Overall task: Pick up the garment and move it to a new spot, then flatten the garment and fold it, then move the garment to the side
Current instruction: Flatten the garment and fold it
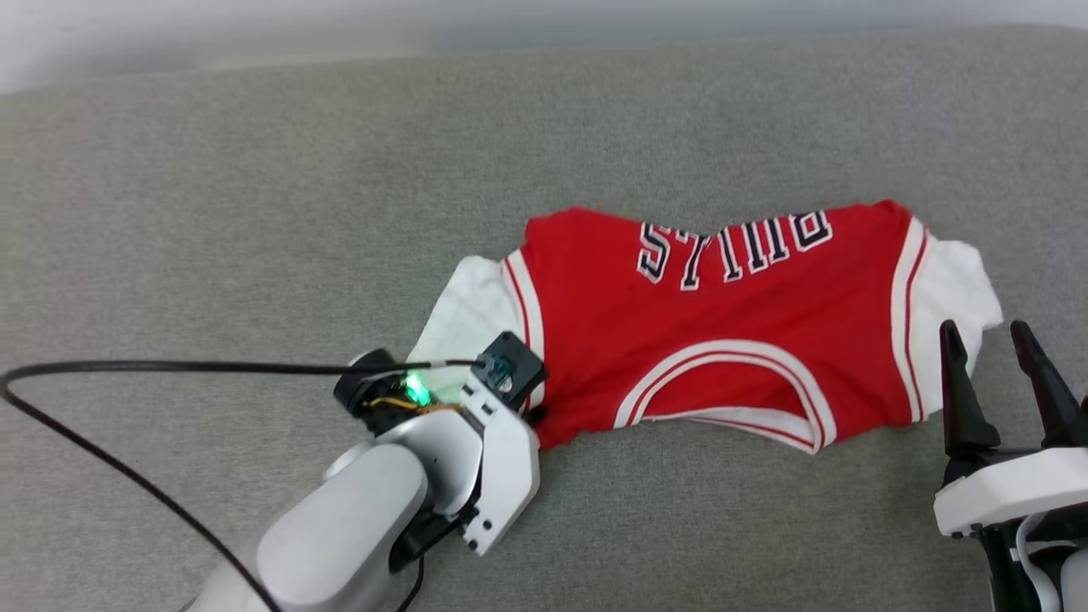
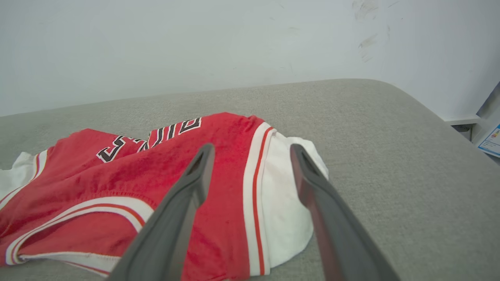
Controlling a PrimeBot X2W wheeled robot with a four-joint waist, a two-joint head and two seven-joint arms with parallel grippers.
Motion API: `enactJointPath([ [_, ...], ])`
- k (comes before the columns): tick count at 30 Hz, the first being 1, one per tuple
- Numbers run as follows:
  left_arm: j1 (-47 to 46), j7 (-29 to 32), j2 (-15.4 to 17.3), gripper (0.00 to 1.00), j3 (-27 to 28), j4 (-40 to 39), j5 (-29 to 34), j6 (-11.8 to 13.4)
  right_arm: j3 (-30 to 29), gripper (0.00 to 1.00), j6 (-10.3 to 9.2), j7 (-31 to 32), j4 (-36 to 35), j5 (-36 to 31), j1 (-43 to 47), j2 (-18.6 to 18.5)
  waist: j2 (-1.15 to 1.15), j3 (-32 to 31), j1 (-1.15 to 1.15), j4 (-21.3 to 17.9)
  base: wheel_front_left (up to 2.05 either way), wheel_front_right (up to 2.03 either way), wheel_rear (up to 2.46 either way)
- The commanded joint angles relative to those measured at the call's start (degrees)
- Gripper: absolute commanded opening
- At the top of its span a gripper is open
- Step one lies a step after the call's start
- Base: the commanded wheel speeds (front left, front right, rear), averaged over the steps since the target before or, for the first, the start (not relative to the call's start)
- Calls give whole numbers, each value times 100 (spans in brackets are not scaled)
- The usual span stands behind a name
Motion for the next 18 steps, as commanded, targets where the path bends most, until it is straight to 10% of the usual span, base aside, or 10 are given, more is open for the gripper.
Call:
enactJointPath([
  [1,168,-83,103,0,15,-89,27,70,-20,100,-2,16,41,-7,70,35,0,-204,0,86,0,0,0],
  [18,2054,-361,893,0,-327,-1280,-13,706,-62,100,-2,340,301,-6,469,122,0,-1149,0,295,0,0,0],
])
